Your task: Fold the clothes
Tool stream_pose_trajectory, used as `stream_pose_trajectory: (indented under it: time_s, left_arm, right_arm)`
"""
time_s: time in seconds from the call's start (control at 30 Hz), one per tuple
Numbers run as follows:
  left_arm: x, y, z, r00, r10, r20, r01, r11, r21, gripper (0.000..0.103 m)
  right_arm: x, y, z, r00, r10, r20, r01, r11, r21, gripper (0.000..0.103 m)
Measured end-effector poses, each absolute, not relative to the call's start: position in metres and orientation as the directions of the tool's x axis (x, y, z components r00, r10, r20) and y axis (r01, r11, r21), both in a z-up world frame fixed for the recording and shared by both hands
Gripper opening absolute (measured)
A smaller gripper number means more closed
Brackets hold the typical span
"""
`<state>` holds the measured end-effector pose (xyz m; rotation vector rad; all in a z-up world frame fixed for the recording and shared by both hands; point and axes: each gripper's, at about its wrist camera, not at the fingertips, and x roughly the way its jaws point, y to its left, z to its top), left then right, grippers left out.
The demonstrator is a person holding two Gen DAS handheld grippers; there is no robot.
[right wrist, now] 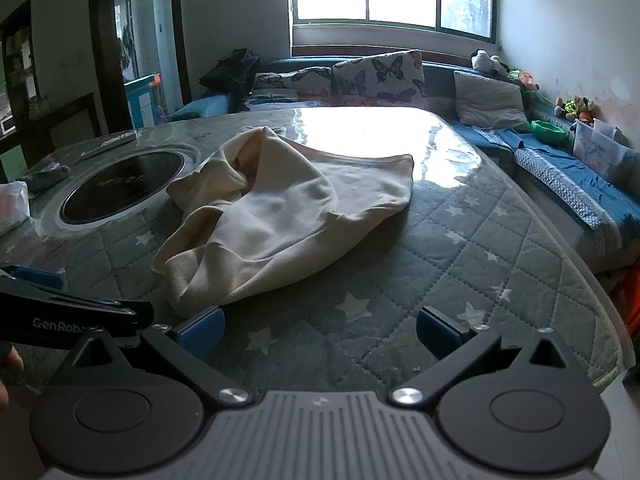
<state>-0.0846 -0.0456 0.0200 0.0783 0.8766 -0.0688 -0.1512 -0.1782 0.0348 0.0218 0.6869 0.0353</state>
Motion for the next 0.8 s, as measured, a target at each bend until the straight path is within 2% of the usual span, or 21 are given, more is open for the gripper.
stream_pose_trajectory:
  time_s: [0.8]
  left_arm:
    - [-0.04,-0.051,0.034,0.632,-0.031,-0.774,0.1,0.994,0.042,0.103]
  right_arm:
    - [-0.111,-0.186,0.049,0.769,0.075,-0.635,-0.037,0.997,0.073,0.103]
